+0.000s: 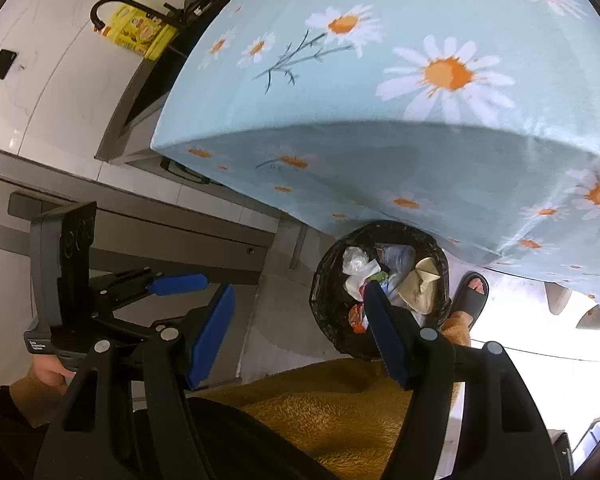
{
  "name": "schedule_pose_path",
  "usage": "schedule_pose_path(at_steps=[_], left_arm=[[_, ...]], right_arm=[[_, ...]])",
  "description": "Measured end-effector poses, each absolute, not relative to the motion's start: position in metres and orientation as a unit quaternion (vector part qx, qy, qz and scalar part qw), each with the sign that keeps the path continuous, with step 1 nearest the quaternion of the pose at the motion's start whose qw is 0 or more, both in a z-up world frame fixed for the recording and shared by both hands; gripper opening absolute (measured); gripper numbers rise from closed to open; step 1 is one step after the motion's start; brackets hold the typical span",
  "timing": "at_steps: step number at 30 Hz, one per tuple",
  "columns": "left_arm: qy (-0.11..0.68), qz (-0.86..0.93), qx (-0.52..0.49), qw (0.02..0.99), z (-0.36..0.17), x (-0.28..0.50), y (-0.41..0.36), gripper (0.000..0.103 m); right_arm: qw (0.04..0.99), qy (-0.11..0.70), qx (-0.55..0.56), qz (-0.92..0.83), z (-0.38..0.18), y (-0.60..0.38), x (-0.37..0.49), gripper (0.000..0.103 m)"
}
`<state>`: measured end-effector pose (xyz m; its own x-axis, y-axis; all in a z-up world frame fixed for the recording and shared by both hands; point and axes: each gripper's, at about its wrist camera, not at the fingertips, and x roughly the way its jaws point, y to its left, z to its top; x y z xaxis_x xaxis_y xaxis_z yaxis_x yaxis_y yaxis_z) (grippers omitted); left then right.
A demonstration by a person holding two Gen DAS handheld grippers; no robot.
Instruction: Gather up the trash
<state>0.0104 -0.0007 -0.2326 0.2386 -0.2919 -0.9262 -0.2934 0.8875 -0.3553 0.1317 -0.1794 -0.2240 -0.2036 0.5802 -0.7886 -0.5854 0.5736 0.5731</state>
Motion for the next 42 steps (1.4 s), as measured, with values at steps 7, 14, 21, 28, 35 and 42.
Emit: schedule_pose_path(at_steps=[7,14,21,28,35,42], left_arm=[[0.601,-0.001,-0.226,0.767,-0.213,0.013,0.000,0.068],[0.562,-0.006,-0.229,0.795,-0.169,0.009,0.003,0.068],[0.526,-0.011,-0.199,0.827,-0.127,0.014,0.006,0.082],[0.482,-0.009,-0.189,0.856,-0.090,0.015,0.003,0.083],[0.442,-0.009,-0.167,0.881,-0.051,0.014,-0.012,0.096],[0.419,0.022,-0.151,0.895,-0.019,0.018,-0.028,0.096]], right_arm=[[0.649,0.608,0.004,0.457,-0.203,-0.186,0.130,0.067],[0.679,0.593,0.008,0.432,-0.177,-0.196,0.126,0.070],[0.724,0.551,0.012,0.415,-0.135,-0.208,0.120,0.080],[0.764,0.499,0.004,0.410,-0.094,-0.219,0.117,0.083],[0.794,0.455,0.016,0.403,-0.059,-0.236,0.123,0.098],[0.810,0.412,0.015,0.417,-0.029,-0.252,0.126,0.098]])
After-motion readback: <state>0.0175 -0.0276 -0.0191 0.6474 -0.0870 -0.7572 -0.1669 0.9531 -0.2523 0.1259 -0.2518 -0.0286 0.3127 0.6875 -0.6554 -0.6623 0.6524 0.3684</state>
